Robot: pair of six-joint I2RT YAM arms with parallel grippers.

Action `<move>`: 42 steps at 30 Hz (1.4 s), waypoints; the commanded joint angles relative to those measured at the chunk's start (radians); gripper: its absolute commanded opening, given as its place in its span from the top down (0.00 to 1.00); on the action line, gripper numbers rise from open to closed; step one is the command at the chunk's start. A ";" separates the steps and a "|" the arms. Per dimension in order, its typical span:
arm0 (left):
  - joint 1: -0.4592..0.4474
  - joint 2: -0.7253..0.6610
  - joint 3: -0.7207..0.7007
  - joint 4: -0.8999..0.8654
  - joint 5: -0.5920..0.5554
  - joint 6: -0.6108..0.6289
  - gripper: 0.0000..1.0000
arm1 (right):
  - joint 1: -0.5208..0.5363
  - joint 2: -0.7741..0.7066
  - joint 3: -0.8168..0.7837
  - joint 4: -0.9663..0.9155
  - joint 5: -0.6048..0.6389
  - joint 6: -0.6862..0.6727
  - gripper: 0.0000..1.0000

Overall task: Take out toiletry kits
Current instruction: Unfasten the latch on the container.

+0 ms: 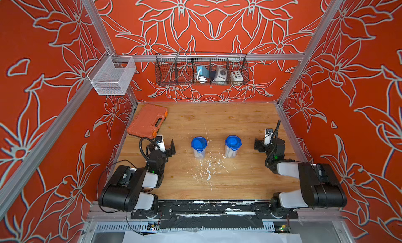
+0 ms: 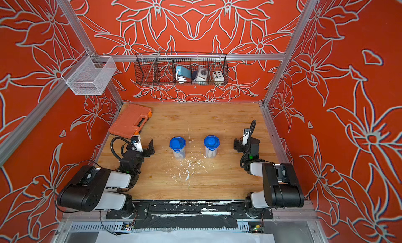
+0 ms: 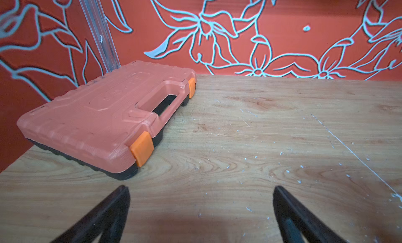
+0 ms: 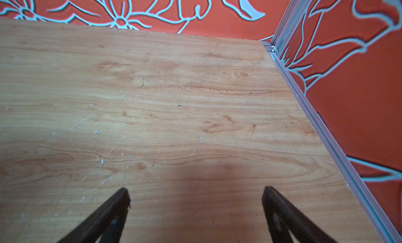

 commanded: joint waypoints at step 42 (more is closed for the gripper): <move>-0.139 -0.395 0.627 -1.092 0.076 -0.522 0.12 | -0.033 -0.540 0.618 -1.265 0.066 0.655 0.13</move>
